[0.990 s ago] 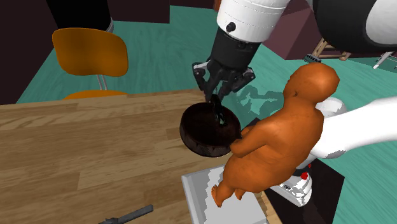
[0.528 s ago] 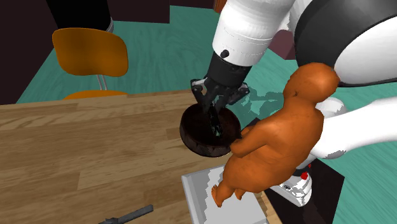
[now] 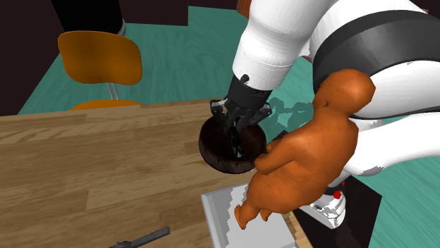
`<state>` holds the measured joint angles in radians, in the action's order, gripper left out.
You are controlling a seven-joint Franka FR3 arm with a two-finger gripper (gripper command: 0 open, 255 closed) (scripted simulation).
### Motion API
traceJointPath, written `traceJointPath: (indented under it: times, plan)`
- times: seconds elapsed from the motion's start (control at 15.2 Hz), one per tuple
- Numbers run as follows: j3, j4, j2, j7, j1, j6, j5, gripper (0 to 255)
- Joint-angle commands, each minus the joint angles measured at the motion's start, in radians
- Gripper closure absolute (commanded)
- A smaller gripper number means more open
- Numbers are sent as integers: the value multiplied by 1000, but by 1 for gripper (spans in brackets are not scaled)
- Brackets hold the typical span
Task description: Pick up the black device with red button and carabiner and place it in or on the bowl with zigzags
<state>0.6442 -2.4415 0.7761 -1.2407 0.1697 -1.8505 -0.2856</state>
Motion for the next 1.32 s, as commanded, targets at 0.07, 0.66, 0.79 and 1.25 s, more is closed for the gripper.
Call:
traceJointPath:
  times: [0.07, 0.66, 0.79, 1.25]
  plan:
    - [2, -1, -2, -1, 0, -2, 0, 255]
    - [-7, 29, 2, -2, -1, 32, 6, 0]
    - [-24, 93, 4, -5, -3, 98, 18, 0]
    - [-30, 119, 4, -7, -5, 124, 23, 0]
